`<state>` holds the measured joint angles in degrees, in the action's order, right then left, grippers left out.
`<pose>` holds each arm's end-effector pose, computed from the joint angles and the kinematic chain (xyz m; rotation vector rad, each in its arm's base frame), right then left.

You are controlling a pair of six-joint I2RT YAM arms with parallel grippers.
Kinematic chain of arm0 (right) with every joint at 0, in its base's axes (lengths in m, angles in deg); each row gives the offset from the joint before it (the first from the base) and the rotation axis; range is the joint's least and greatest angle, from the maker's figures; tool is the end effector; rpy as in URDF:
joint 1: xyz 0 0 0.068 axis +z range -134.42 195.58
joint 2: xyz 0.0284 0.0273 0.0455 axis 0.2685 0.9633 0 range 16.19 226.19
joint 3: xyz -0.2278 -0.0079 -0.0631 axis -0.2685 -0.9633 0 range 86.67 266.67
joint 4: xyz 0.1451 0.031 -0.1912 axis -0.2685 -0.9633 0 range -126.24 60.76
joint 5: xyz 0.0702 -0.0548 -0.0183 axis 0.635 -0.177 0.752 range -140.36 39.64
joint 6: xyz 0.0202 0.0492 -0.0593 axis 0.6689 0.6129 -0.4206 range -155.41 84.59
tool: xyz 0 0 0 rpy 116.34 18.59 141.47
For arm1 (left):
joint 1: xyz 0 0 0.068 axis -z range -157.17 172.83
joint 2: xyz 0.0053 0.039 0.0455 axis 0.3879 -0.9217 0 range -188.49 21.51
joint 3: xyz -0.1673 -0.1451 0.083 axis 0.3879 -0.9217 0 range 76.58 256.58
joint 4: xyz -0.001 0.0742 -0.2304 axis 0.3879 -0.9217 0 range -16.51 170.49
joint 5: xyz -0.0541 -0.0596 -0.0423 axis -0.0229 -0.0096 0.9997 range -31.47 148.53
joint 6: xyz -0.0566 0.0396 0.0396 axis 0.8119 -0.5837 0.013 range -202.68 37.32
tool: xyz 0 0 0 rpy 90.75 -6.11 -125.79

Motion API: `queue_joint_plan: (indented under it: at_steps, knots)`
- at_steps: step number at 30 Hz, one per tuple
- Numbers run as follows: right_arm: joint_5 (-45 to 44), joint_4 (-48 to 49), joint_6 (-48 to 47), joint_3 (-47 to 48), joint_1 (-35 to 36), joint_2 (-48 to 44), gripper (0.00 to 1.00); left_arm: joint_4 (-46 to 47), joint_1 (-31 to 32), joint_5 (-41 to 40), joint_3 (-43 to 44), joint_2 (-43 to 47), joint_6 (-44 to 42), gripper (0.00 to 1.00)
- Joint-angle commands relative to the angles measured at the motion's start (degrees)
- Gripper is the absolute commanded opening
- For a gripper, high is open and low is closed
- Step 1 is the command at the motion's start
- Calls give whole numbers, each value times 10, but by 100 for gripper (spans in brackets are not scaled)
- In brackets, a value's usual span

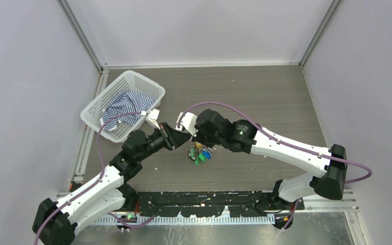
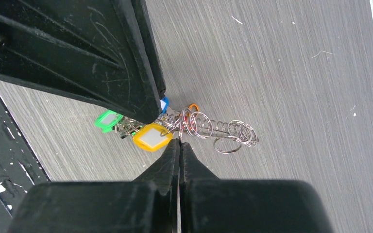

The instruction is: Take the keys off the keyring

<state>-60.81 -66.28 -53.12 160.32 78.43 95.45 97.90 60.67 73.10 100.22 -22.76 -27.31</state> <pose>0.1529 0.2709 0.2778 -1.4204 1.8188 0.1933 0.1702 -0.1543 0.2407 -0.0598 1.8348 -1.4120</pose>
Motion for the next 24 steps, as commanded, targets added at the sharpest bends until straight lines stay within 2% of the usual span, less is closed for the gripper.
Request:
queue_joint_plan:
  at_steps: [1, 9, 15, 24]
  knots:
    - [-7, 23, 3, 37, 3, -10, 1, 40, -2, 15, 7, -1, 3, 23]
    - [-2, 66, 6, 8, 5, -38, 1, 30, -3, 10, 17, 1, -15, 26]
    - [-3, 108, -1, -21, 5, -69, 1, -28, -2, -1, 47, 16, -74, 22]
    - [-12, 138, -11, -43, 5, -88, 1, 3, -5, 26, 61, -5, -29, 25]
